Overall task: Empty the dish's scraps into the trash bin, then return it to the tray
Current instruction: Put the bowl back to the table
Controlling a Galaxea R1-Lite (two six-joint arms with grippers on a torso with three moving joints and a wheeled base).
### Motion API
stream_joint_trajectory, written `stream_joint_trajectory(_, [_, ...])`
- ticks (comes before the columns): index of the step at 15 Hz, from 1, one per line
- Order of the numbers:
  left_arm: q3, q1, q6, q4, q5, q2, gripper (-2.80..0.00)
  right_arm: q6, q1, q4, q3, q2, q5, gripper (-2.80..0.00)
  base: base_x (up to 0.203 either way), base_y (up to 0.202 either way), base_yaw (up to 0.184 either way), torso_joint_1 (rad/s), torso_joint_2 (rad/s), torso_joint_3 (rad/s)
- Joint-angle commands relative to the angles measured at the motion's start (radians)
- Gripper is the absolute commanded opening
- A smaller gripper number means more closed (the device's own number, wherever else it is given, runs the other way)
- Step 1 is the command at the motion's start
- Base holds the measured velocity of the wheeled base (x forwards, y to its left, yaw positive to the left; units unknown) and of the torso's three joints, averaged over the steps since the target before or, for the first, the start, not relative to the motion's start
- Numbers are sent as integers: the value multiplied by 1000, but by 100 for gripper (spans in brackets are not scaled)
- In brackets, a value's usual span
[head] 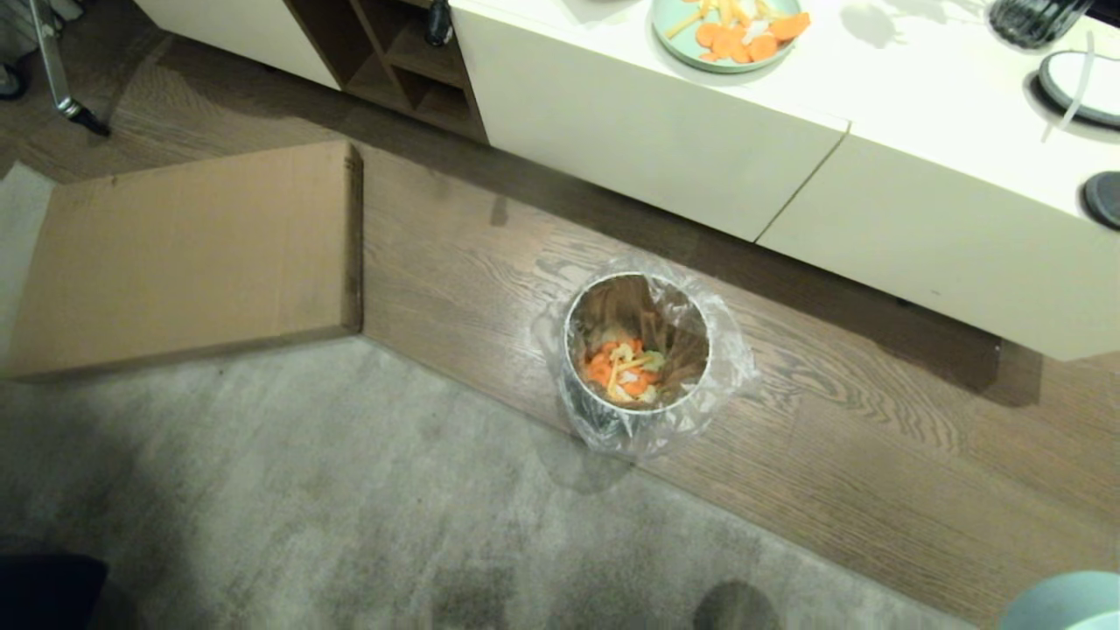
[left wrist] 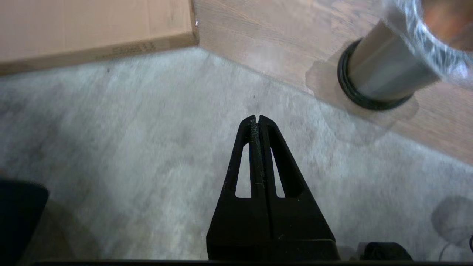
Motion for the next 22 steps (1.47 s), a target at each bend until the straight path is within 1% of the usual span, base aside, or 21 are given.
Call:
stream_joint_trajectory(1, [0,0,1,-1,2,0,-280,0,2,-1,0,3,0,-280,-187,0,0,2,7,7])
stream_joint_trajectory(5, [0,0,4,0,3,0,-280,1,0,-1,0,3,0,-280,-153,0,1,0,2,2])
stream_joint_trajectory(15, [0,0,6,0,3,0,-280,0,1,0,0,2,0,-280,0,0,0,0,0,3])
stream_joint_trajectory(22, [0,0,1,-1,5,0,-280,1,0,0,0,3,0,-280,0,0,0,4,3,170])
